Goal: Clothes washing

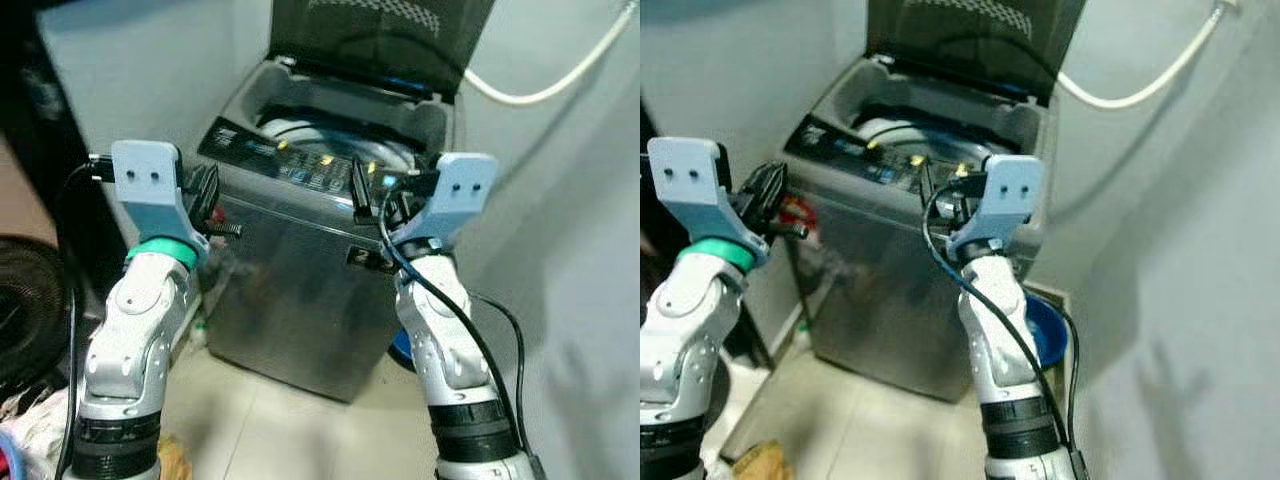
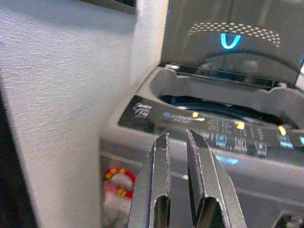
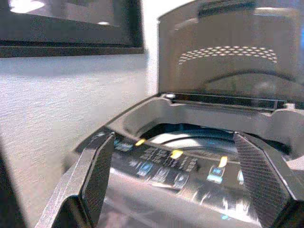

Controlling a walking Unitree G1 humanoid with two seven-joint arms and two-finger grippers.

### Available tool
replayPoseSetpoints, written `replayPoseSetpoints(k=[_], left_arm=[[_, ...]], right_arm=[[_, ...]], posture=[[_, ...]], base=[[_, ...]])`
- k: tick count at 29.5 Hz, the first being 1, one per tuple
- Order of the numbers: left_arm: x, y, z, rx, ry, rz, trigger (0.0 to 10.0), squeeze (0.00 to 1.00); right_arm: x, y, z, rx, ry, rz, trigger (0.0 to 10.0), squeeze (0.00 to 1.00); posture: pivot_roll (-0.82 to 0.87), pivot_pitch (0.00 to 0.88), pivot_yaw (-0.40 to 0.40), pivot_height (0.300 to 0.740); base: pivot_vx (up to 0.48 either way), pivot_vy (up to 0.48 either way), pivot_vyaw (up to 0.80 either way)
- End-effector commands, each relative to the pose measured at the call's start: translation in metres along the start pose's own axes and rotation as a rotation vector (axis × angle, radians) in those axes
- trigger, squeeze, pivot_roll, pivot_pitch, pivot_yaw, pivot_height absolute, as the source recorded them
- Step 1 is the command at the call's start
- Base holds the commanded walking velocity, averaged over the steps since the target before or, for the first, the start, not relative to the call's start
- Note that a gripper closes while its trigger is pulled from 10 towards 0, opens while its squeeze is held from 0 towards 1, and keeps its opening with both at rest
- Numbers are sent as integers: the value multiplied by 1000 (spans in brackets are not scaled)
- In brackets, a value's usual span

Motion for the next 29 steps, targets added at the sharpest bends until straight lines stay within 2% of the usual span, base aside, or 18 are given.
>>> replayPoseSetpoints(k=[1, 4, 6, 7, 8, 10, 11, 13, 14, 15, 18, 21, 23, 24, 25, 26, 27, 29], left_arm=[[3, -24, -6, -22, -26, 79, 10000, 0], [3, -24, -6, -22, -26, 79, 10000, 0], [24, -92, 6, -56, -10, 290, 10000, 0], [24, -92, 6, -56, -10, 290, 10000, 0], [38, -121, 13, -66, 8, 378, 10000, 0], [38, -121, 13, -66, 8, 378, 10000, 0], [51, -145, 19, -64, 27, 449, 10000, 0], [51, -145, 19, -64, 27, 449, 10000, 0], [67, -171, 23, -70, 39, 523, 10000, 0], [67, -171, 23, -70, 39, 523, 10000, 0], [109, -225, 30, -103, 63, 694, 10000, 0], [115, -232, 31, -117, 64, 715, 10000, 0], [130, -247, 37, -145, 66, 766, 10000, 0], [130, -247, 37, -145, 66, 766, 10000, 0], [141, -255, 47, -168, 86, 802, 10000, 0], [141, -255, 47, -168, 86, 802, 10000, 0], [152, -261, 61, -191, 116, 836, 10000, 0], [152, -261, 61, -191, 116, 836, 10000, 0]], right_arm=[[8, -31, -10, 67, 0, 88, 10000, 0], [8, -31, -10, 67, 0, 88, 10000, 0], [35, -99, -23, 186, 13, 298, 10000, 0], [35, -99, -23, 186, 13, 298, 10000, 0], [52, -127, -31, 219, 13, 391, 10000, 0], [52, -127, -31, 219, 13, 391, 10000, 0], [69, -149, -37, 240, 14, 470, 10000, 0], [69, -149, -37, 240, 14, 470, 10000, 0], [89, -170, -41, 262, 27, 552, 10000, 0], [89, -170, -41, 262, 27, 552, 10000, 0], [139, -212, -44, 316, 80, 724, 10000, 0], [147, -218, -45, 323, 85, 746, 10000, 0], [167, -232, -48, 349, 91, 815, 10000, 0], [167, -232, -48, 349, 91, 815, 10000, 0], [181, -241, -50, 350, 86, 868, 10000, 0], [181, -241, -50, 350, 86, 868, 10000, 0], [194, -248, -50, 354, 88, 911, 10000, 0], [194, -248, -50, 354, 88, 911, 10000, 0]], posture=[[186, 0, -45, 740], [186, 0, -45, 740], [185, 0, -48, 740], [185, 0, -48, 740], [184, 0, -58, 740], [184, 0, -58, 740], [182, 0, -65, 740], [182, 0, -65, 740], [179, 0, -68, 740], [179, 0, -68, 740], [177, 0, -76, 740], [177, 0, -76, 740], [177, 0, -76, 740], [177, 0, -76, 740], [177, 0, -76, 740], [177, 0, -76, 740], [165, 0, -82, 740], [165, 0, -82, 740]], base=[[0, 0, 0], [0, 0, 0], [0, 0, 0], [0, 0, 0], [0, 0, 0], [0, 0, 0], [0, 0, 0], [0, 0, 0], [0, 0, 0], [0, 0, 0], [0, 0, 0], [0, 0, 0], [0, 0, 0], [0, 0, 0], [0, 0, 0], [0, 0, 0], [0, 0, 0], [0, 0, 0]])
Point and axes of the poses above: a point about 5 cm out from each wrist's last joint towards the gripper, its own x axis pointing back from the gripper into the wrist, its own y axis along the axis of the wrist's last joint, z = x × y, the point moved 6 cm from there along -x, pointing out of the wrist towards the gripper, and after that the axes turned 14 degrees about x, right-handed, at the moved point
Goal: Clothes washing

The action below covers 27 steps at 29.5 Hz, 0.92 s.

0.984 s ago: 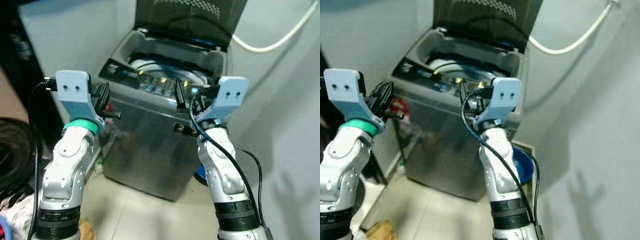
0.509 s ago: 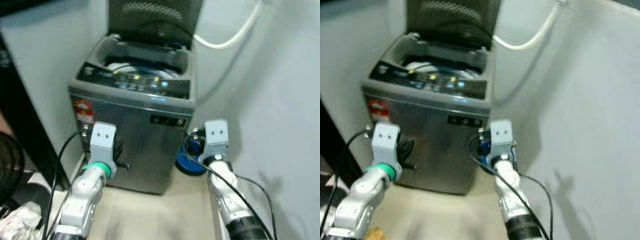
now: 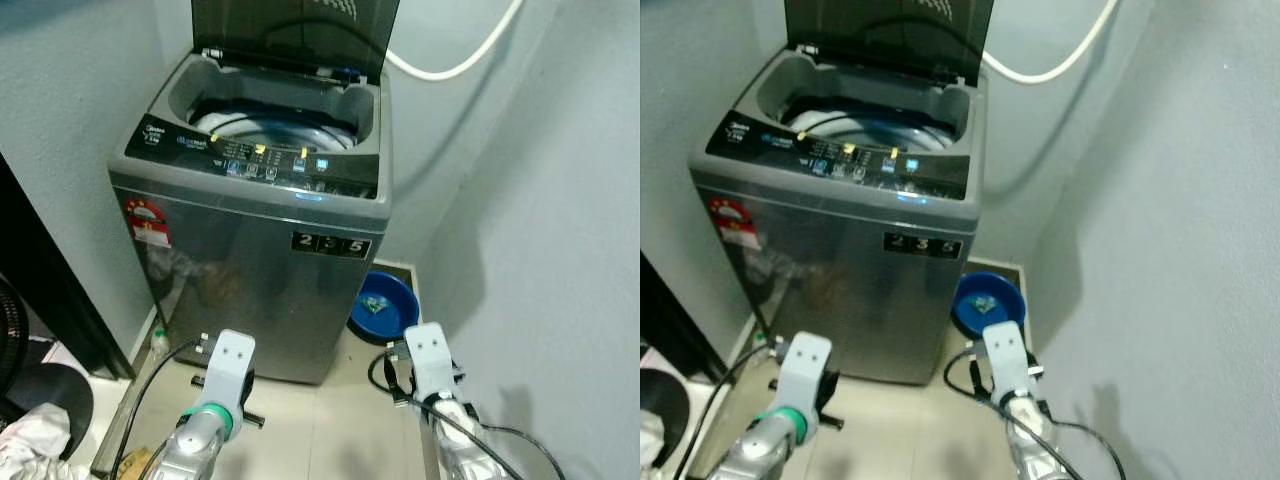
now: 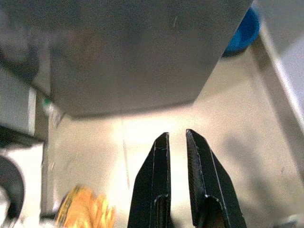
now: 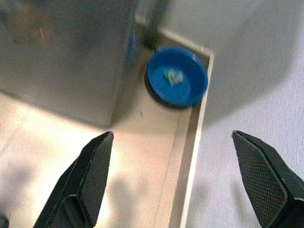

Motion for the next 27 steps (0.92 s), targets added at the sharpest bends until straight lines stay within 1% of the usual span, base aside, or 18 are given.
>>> replayPoseSetpoints(k=[1, 2, 3, 4, 6, 10, 12, 17, 27], left_arm=[[4, -20, 15, -9, 38, 53, 10000, 0], [4, -20, 15, -9, 38, 53, 10000, 0], [6, -28, 26, -25, 65, 71, 10000, 0], [8, -32, 32, -36, 75, 78, 10000, 0], [9, -33, 34, -44, 75, 77, 10000, 0], [7, -31, 29, -69, 49, 58, 10000, 0], [5, -28, 24, -84, 31, 44, 10000, 0], [4, -27, 21, -93, 16, 35, 10000, 0], [3, -29, 21, -100, 11, 30, 10000, 0]], right_arm=[[5, -16, 6, -4, 2, 47, 10000, 0], [5, -16, 6, -4, 2, 47, 10000, 0], [7, -19, 10, -7, 3, 52, 10000, 0], [7, -19, 13, -12, -1, 54, 10000, 0], [7, -18, 14, -25, -8, 46, 10000, 0], [7, -17, 15, -28, -19, 36, 10000, 0], [6, -17, 14, -22, -29, 33, 10000, 0], [7, -20, 11, -20, -40, 37, 10000, 0], [9, -25, 15, -9, -38, 43, 10000, 0]], posture=[[173, 0, -75, 740], [173, 0, -75, 740], [176, 0, -69, 740], [176, 0, -69, 740], [180, 0, -60, 740], [176, 0, -46, 740], [173, 0, -40, 740], [166, 0, -28, 740], [166, 0, -30, 740]], base=[[0, 0, 0], [0, 0, 0], [0, 0, 0], [0, 0, 0], [0, 0, 0], [0, 0, 0], [0, 0, 694], [0, 0, 756], [0, 0, 800]])
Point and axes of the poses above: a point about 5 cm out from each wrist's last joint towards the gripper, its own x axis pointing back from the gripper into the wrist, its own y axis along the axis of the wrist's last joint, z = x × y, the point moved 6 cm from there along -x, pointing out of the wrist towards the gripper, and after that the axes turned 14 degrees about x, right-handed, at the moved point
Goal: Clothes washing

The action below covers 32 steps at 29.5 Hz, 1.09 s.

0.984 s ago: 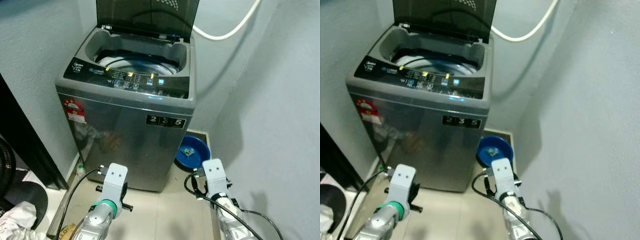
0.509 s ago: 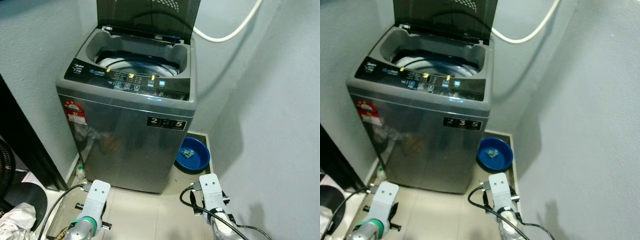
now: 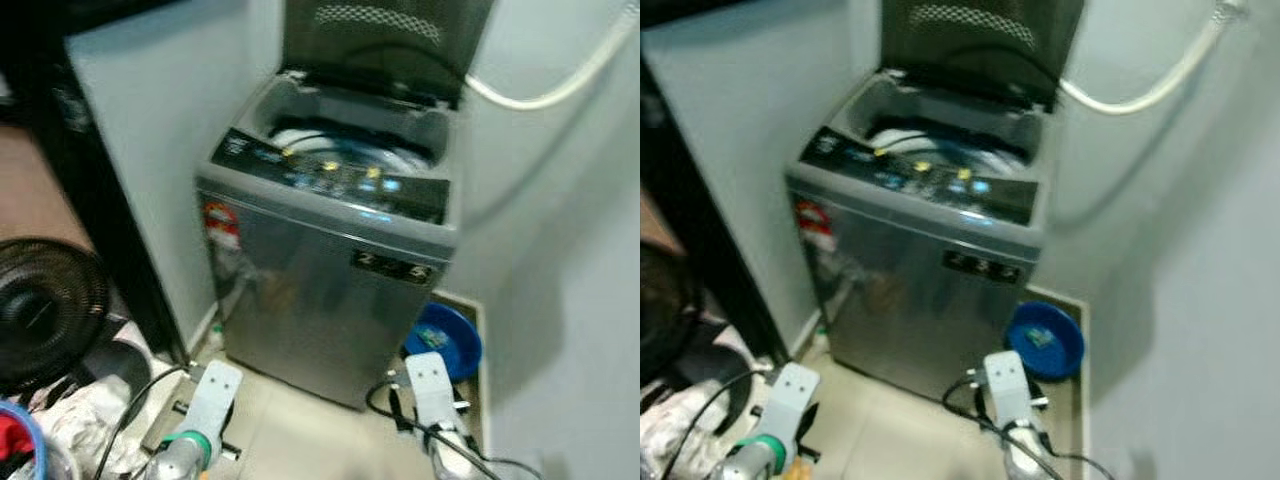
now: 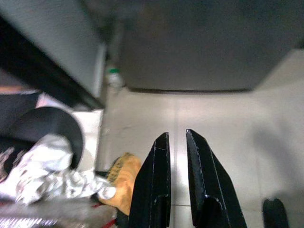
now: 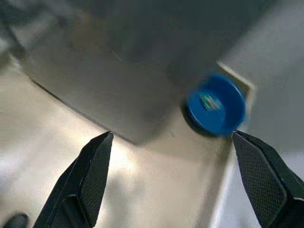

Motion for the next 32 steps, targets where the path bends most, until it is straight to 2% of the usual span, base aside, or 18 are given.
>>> replayPoseSetpoints(k=[1, 32], left_arm=[[2, -13, -5, -2, -10, 33, 10000, 0], [0, -12, -3, 24, 18, 14, 10000, 0]], right_arm=[[5, -15, 3, 10, 9, 36, 10000, 0], [1, -3, 8, 37, 46, -2, 10000, 0]], posture=[[166, 0, -30, 740], [188, 0, -54, 740]], base=[[0, 0, 800], [0, 0, 800]])
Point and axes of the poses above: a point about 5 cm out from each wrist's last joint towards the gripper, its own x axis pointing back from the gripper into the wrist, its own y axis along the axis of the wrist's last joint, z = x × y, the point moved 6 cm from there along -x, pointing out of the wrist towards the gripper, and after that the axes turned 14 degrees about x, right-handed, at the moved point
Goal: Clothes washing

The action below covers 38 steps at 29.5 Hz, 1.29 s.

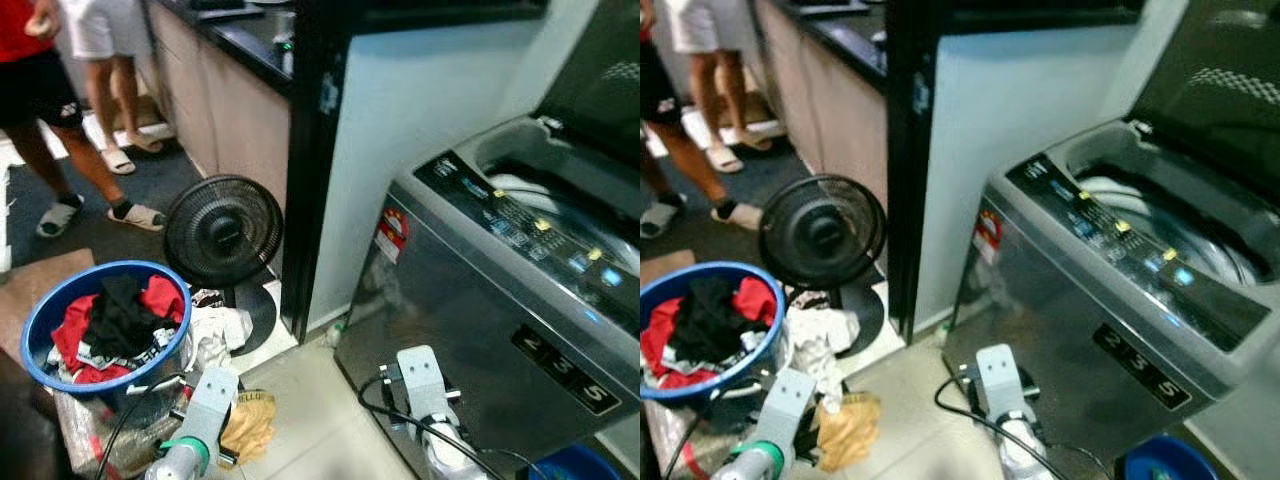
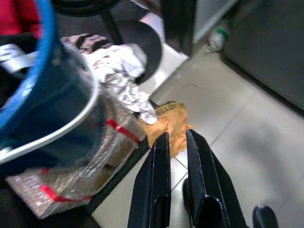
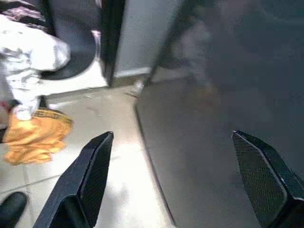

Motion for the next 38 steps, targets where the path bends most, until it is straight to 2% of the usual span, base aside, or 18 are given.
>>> replayPoseSetpoints(k=[1, 14, 20, 25, 38], left_arm=[[1, -8, -2, -4, 0, 23, 10000, 0], [1, -6, -1, 5, 4, 16, 10000, 0], [1, -3, 2, 78, 20, 4, 10000, 0], [1, -3, 4, 93, 24, 3, 10000, 0], [3, -5, 9, 90, 30, 3, 10000, 0]], right_arm=[[4, -12, 0, 3, 4, 32, 10000, 0], [3, -8, 7, 13, 36, 17, 10000, 0], [5, -8, 14, 19, 72, 12, 10000, 0], [5, -7, 15, 20, 79, 7, 10000, 0], [4, 2, 19, 37, 98, -32, 10000, 0]], posture=[[188, 0, -54, 740], [194, 0, -57, 740], [191, 2, -56, 740], [191, 2, -56, 740], [188, 9, -49, 740]], base=[[0, 0, 800], [0, 0, 800], [0, 0, 800], [0, 0, 800], [0, 0, 800]])
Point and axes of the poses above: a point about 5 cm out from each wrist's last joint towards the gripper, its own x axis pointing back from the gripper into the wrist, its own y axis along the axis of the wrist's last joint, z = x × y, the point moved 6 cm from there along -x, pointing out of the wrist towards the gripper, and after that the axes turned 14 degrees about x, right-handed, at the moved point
